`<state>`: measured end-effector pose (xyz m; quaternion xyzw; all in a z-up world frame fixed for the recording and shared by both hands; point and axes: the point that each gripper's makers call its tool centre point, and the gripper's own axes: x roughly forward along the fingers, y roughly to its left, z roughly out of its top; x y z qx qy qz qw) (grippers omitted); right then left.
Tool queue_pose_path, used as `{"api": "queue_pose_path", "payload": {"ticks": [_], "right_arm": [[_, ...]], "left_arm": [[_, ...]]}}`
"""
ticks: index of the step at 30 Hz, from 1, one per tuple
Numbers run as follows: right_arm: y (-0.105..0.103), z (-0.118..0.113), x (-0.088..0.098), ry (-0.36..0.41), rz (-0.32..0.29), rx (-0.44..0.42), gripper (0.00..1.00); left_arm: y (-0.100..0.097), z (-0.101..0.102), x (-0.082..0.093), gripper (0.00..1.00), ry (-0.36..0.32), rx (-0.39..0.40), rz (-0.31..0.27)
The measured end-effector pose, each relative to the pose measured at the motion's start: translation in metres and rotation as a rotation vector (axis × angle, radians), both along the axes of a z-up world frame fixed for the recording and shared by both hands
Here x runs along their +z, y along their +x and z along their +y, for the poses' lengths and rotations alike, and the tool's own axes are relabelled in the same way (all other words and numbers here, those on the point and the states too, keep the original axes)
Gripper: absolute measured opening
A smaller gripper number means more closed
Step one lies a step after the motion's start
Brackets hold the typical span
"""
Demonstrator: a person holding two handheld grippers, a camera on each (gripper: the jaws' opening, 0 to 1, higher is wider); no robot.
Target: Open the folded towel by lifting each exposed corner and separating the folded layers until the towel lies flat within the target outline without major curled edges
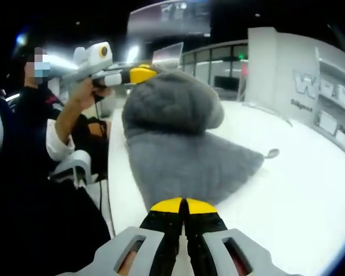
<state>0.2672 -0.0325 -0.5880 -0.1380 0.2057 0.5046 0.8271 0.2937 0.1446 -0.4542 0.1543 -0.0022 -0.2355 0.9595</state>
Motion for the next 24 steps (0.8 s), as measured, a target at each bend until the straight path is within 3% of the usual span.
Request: {"api": "queue_pose_path", "payload": {"ticks": [24], "right_arm": [[-0.001,0.004,-0.002,-0.040,0.079,0.055,0.00]], "left_arm": [[-0.016,0.036,-0.014,0.09,0.015,0.112,0.050]]}}
